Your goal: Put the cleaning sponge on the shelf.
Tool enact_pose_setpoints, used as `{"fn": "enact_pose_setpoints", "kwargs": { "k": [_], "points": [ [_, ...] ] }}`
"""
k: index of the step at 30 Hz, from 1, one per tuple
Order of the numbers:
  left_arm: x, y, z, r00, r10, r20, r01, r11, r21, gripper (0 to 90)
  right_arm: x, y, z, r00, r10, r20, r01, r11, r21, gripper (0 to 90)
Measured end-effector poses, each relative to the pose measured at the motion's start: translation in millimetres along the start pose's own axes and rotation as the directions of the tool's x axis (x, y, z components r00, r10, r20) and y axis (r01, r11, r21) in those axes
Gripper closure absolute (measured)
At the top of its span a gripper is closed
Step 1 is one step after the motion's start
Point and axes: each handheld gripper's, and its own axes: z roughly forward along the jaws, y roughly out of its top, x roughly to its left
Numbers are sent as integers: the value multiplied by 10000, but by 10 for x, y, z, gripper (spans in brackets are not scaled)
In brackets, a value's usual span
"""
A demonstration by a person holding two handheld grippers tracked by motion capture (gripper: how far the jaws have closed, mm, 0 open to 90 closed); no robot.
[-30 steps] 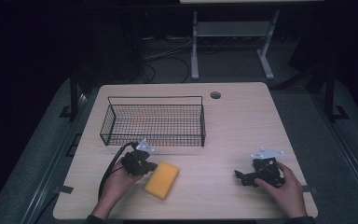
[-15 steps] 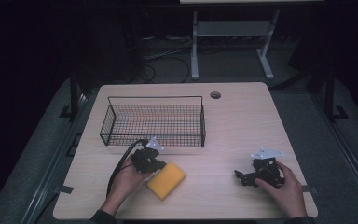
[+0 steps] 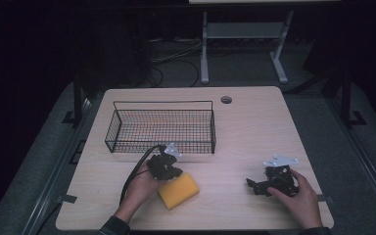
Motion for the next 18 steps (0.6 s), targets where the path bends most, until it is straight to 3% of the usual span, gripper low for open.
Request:
{"fn": "enact_pose_setpoints", "kwargs": {
  "k": [7, 18],
  "points": [
    [1, 44, -101, 9996, -43, 276, 37, 9997, 225, 893, -1, 0, 0, 10000, -6, 0, 6, 10000, 1, 4],
    [-98, 63, -324, 9987, -307, 417, 286, 9983, 499, 570, 0, 0, 0, 10000, 5, -2, -5, 10000, 1, 3]
  ]
}}
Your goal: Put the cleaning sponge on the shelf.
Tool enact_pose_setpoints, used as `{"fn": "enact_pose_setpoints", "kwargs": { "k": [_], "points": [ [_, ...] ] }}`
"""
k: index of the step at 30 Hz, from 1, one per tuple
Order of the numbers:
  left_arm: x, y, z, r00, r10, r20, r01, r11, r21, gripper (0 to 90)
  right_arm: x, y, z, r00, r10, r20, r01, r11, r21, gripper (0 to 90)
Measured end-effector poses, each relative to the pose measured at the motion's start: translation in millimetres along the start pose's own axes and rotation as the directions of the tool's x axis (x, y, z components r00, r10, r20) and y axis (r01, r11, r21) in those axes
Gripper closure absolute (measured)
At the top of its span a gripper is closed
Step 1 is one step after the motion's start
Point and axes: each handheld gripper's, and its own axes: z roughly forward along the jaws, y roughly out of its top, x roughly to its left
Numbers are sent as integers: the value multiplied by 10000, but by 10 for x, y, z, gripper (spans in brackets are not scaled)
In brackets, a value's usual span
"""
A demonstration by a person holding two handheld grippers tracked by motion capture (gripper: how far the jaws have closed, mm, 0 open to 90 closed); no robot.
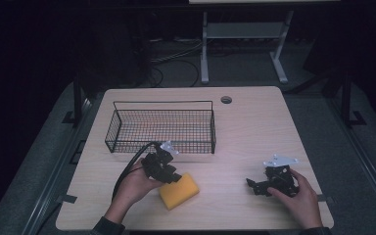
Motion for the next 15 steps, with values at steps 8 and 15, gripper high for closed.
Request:
{"fn": "enact_pose_setpoints", "kwargs": {
  "k": [8, 15],
  "points": [
    [-69, -17, -19, 10000, 43, -38, -43, 9999, 103, 361, -1, 0, 0, 10000, -9, 4, 9, 10000, 0, 3],
    [-165, -24, 56, 9993, 237, -285, -222, 9984, 525, 188, 0, 0, 0, 10000, -8, 5, 8, 10000, 0, 4]
  ]
}}
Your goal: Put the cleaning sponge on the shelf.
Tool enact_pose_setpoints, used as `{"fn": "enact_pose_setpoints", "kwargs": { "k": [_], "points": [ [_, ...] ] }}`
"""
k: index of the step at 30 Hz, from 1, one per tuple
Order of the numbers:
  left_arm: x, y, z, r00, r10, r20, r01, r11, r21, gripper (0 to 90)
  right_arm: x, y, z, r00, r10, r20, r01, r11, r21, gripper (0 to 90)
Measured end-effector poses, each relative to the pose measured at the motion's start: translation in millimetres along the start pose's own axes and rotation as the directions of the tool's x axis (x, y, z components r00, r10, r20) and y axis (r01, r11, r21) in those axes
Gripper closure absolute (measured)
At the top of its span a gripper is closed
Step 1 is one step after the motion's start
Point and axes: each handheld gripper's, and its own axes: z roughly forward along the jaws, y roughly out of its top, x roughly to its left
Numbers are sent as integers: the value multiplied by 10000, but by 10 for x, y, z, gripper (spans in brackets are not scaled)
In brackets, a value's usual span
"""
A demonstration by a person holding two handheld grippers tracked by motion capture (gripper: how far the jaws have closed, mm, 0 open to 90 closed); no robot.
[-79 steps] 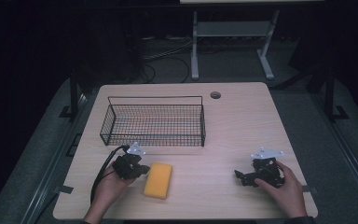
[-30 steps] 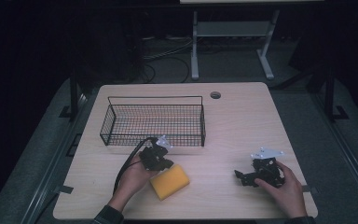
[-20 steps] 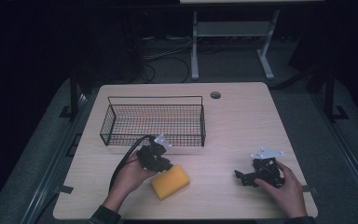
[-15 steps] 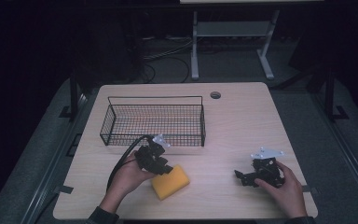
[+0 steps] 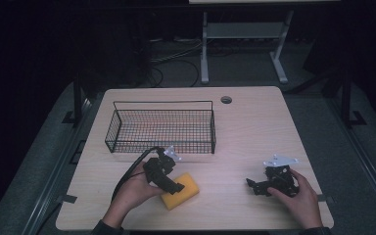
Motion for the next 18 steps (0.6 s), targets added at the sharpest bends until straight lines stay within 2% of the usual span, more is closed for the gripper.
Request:
{"fn": "enact_pose_setpoints", "kwargs": {
  "k": [2, 12, 16, 18],
  "points": [
    [-33, -1, 20, 9998, -24, -198, 25, 10000, 77, 124, 0, 0, 0, 10000, 0, 2, 0, 10000, 1, 4],
    [-183, 25, 147, 9992, 357, -156, -350, 9985, 418, 122, 0, 0, 0, 10000, -2, 1, 2, 10000, 2, 4],
    [-196, 37, 183, 9981, 584, -184, -571, 9964, 628, 122, 0, 0, 0, 10000, 2, -3, -2, 10000, -2, 3],
    [-207, 37, 211, 9986, 486, -218, -473, 9973, 560, 122, 0, 0, 0, 10000, -3, -1, 3, 10000, 1, 4]
  ]
}}
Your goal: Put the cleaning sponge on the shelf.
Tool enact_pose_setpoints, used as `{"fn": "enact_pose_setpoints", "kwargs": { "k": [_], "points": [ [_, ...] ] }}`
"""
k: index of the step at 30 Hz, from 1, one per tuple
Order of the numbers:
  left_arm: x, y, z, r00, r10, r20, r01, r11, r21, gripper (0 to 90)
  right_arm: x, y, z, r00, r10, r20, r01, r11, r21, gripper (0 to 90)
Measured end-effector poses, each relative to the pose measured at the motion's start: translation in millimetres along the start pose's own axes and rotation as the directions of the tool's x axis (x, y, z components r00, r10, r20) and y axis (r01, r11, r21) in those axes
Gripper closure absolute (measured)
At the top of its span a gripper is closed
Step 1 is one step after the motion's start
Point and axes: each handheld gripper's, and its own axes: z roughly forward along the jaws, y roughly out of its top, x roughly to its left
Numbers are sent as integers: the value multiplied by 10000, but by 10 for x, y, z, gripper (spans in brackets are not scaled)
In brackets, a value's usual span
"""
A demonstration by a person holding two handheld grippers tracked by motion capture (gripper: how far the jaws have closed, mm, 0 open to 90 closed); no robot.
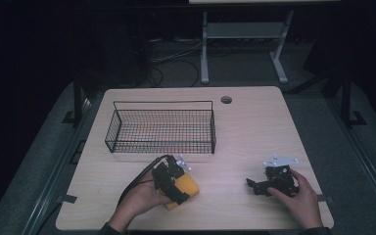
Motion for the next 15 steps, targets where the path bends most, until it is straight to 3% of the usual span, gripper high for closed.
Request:
{"fn": "enact_pose_setpoints", "kwargs": {
  "k": [15],
  "points": [
    [5, -2, 172, 9998, 207, -50, -204, 9988, 445, 123, 0, 0, 0, 10000, 4, -1, -4, 10000, -3, 4]
  ]
}}
